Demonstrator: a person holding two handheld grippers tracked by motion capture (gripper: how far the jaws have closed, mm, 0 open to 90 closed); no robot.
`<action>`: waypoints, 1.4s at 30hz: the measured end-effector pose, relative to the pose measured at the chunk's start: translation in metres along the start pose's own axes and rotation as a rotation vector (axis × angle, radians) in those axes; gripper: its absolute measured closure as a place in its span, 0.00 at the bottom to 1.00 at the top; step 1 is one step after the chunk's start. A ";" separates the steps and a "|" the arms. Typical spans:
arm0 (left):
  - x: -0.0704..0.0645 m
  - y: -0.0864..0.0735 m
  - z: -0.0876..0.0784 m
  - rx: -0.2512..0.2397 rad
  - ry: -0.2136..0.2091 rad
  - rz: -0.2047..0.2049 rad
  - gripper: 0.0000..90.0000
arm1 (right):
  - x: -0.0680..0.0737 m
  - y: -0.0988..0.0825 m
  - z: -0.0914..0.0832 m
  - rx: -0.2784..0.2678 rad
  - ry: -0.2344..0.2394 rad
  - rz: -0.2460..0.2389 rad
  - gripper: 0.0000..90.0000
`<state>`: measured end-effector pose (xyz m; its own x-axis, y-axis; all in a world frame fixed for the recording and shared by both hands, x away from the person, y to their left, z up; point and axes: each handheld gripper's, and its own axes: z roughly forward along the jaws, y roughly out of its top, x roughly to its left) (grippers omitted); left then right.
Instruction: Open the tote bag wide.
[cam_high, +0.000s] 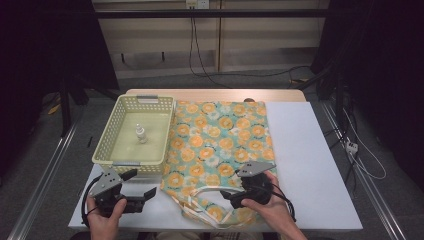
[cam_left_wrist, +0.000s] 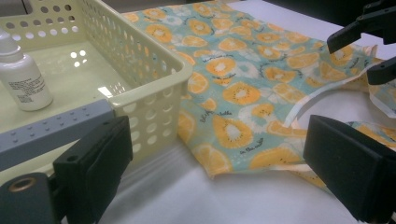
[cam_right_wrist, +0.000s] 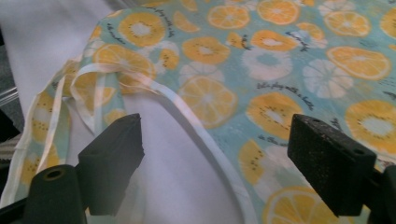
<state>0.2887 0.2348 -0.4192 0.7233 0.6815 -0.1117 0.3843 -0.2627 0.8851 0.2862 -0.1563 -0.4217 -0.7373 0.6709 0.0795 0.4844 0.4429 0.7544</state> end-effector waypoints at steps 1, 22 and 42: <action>0.000 0.000 0.000 0.001 0.000 0.002 0.09 | 0.002 0.001 0.001 0.003 0.006 -0.015 0.22; 0.001 0.000 0.001 0.009 -0.002 -0.006 0.09 | 0.030 0.004 0.037 0.084 0.195 -0.075 0.51; 0.001 -0.002 -0.001 0.024 0.008 -0.006 0.09 | 0.043 -0.001 0.045 0.185 0.169 -0.187 0.76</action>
<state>0.2877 0.2367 -0.4204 0.7161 0.6887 -0.1137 0.4024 -0.2742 0.8734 0.2756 -0.1009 -0.4484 -0.8822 0.4658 0.0693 0.3988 0.6607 0.6360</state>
